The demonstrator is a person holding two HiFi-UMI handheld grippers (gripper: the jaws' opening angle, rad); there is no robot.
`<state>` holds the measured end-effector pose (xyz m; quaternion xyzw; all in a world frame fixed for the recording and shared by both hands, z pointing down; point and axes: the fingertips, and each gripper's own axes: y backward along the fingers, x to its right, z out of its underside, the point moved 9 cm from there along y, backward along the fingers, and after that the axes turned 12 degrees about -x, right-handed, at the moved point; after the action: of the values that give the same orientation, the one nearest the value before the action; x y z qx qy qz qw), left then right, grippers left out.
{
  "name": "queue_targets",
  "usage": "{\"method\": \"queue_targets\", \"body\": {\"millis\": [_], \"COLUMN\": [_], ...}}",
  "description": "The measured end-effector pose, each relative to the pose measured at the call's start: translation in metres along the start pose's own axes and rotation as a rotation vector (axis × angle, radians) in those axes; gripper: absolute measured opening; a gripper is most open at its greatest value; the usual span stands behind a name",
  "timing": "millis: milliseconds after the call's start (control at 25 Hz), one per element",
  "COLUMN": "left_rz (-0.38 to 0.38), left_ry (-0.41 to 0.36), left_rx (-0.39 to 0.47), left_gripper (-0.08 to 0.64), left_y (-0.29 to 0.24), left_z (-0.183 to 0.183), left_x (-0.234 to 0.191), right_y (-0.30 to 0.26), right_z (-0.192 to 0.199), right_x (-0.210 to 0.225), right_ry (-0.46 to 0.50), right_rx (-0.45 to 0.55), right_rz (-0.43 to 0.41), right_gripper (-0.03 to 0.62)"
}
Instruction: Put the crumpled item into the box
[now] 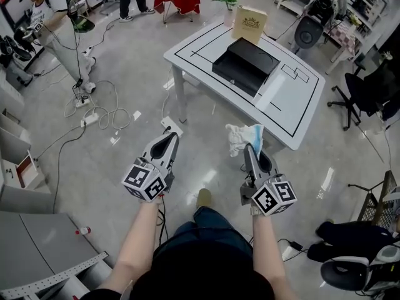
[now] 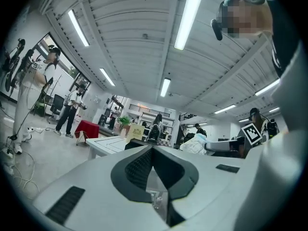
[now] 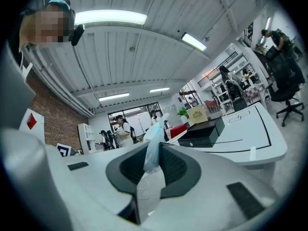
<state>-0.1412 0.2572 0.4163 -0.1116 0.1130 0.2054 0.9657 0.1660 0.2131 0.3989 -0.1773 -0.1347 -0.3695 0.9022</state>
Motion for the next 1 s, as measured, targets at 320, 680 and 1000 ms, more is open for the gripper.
{"method": "queue_targets", "body": {"millis": [320, 680, 1000], "left_rz": [0.02, 0.015, 0.023], "left_ry": [-0.013, -0.021, -0.025], "left_rx": [-0.02, -0.03, -0.03], "left_gripper": [0.0, 0.0, 0.0], "left_y": [-0.061, -0.111, -0.15], "left_z": [-0.013, -0.029, -0.037], "left_x": [-0.022, -0.043, -0.052], "right_y": [-0.046, -0.087, -0.112], "right_z": [-0.018, -0.042, -0.058], "right_x": [0.04, 0.075, 0.104], "right_ry": [-0.024, -0.028, -0.022], "right_rx": [-0.005, -0.005, -0.001], "right_rz": [0.006, -0.008, -0.01], "right_gripper": [0.058, 0.058, 0.058]}}
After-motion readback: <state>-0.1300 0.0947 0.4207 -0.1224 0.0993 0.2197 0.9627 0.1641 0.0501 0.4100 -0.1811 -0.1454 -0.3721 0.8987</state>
